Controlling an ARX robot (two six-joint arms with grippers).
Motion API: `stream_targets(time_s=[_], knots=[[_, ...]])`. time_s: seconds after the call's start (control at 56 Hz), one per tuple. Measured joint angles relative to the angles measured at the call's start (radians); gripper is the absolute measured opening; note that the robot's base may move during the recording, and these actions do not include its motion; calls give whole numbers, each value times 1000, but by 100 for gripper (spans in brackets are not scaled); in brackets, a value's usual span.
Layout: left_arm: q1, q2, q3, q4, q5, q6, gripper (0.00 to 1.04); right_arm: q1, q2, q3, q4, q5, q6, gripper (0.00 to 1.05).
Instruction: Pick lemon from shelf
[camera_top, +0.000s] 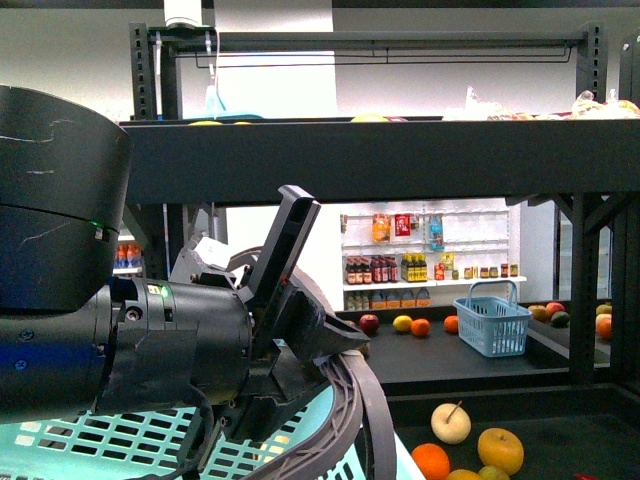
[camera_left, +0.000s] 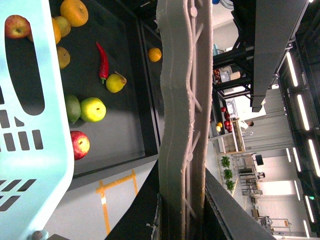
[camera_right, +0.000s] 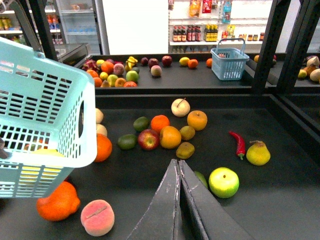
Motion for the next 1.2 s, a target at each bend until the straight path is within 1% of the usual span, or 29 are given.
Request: stream_targets(time_s=[0.036,0.125,0.178,0.482,0.553,0.678,0.821,0.839,0.874,0.892,1.035,1.053,1.071,1.196], knots=[[0,0,0,0,0,0,14,0,-6,-3,-3,0,0,3],[0,0,0,0,1,0,14,0,-110,-13,-124,0,0,3],[0,0,0,0,2,0,14,0,-163,-31,-149,-1,0,3],[0,0,0,0,-2,0,14,0,-191,-31,-150,0,-3,4],[0,0,0,0,2,1,14,0,-191,-31,-150,0,-2,17],[0,0,0,0,1,0,14,0,-191,-32,-150,0,-2,36],[0,0,0,0,2,1,14,0,-191,-32,-150,0,-2,61],[0,0,0,0,2,1,14,0,-191,-31,-150,0,-2,63],[0,0,0,0,2,0,14,0,-191,-31,-150,0,-2,69],[0,0,0,0,1,0,14,0,-191,-31,-150,0,-2,71],[0,0,0,0,1,1,14,0,-191,-32,-150,0,-2,94],[0,0,0,0,-4,2,14,0,-191,-31,-150,0,-2,96],[-3,0,0,0,-19,3,14,0,-191,-31,-150,0,-2,98],[-14,0,0,3,-246,-14,13,0,-191,-32,-150,0,-2,97]])
